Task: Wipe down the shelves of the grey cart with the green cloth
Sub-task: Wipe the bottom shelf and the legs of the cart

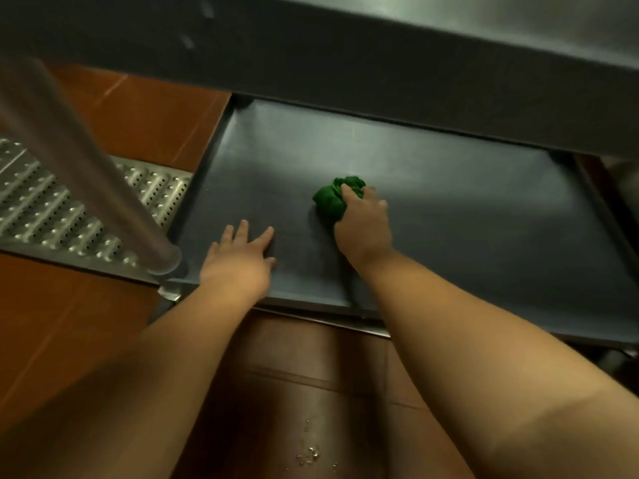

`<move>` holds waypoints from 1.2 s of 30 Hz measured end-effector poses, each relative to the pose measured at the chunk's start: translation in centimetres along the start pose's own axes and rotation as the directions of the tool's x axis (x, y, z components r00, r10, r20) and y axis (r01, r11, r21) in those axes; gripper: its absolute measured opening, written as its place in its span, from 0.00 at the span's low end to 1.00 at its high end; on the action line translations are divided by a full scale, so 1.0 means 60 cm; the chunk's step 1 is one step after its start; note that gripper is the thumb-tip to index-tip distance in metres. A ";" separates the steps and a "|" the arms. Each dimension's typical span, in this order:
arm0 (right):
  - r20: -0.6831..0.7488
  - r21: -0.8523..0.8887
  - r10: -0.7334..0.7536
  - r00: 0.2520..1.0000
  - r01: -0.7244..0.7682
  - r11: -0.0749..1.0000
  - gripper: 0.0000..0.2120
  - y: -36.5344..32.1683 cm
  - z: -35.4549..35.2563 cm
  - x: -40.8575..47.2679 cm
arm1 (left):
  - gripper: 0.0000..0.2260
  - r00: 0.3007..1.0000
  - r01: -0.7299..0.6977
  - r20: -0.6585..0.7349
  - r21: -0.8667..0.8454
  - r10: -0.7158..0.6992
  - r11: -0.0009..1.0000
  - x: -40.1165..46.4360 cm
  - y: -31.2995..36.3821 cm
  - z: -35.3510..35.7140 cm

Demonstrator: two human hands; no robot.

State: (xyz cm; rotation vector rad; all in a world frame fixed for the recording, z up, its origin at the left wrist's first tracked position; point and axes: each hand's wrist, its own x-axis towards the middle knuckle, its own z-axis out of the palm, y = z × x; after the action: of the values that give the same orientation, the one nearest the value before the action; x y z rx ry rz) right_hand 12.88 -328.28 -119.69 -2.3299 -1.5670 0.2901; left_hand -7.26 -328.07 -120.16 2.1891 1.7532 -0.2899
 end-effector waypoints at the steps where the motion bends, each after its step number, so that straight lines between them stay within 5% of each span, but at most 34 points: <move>1: -0.004 -0.001 0.003 1.000 -0.003 1.000 0.31 0.027 -0.011 -0.006 | 0.27 1.000 0.017 0.011 0.012 -0.017 1.000 -0.002 0.002 0.002; 5: -0.021 -0.010 0.073 0.997 -0.073 0.997 0.32 0.146 -0.052 -0.029 | 0.31 0.991 0.130 -0.030 0.087 -0.127 0.988 -0.005 0.035 0.000; 8: -0.011 -0.006 0.095 0.995 -0.095 0.995 0.32 0.205 -0.078 -0.045 | 0.32 0.979 -0.151 -0.142 -0.037 0.144 0.988 -0.024 0.152 0.017; 10: -0.010 -0.008 0.084 0.996 -0.084 0.996 0.33 0.234 -0.093 -0.055 | 0.29 0.961 -0.269 -0.109 -0.127 0.256 0.955 -0.054 0.251 0.045; 18: -0.040 -0.089 0.243 0.969 -0.246 0.965 0.32 0.463 -0.190 -0.090 | 0.32 0.998 -0.054 0.022 0.138 0.052 0.989 -0.066 0.331 0.062; 21: -0.045 -0.081 0.284 0.958 -0.287 0.954 0.31 0.519 -0.213 -0.110 | 0.31 0.971 -0.228 -0.058 0.074 0.233 0.971 -0.083 0.419 0.063; 24: -0.020 -0.118 0.248 0.969 -0.249 0.961 0.32 0.544 -0.227 -0.118 | 0.32 0.948 -0.307 0.079 -0.035 0.309 0.951 -0.106 0.501 0.087; 32: -0.139 -0.215 0.401 0.906 -0.423 0.880 0.32 0.645 -0.268 -0.163 | 0.33 0.954 -0.286 0.117 0.064 0.277 0.956 -0.099 0.507 0.098; 36: -0.136 -0.163 0.468 0.873 -0.486 0.859 0.33 0.627 -0.264 -0.155 | 0.36 0.935 -0.338 0.064 -0.138 0.348 0.931 -0.095 0.486 0.081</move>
State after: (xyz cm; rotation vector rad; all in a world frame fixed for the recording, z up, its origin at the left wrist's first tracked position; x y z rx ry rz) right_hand 47.10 -352.37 -118.96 -2.8224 -0.9859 0.1413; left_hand 20.02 -340.75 -119.11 2.3013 1.2743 -0.1815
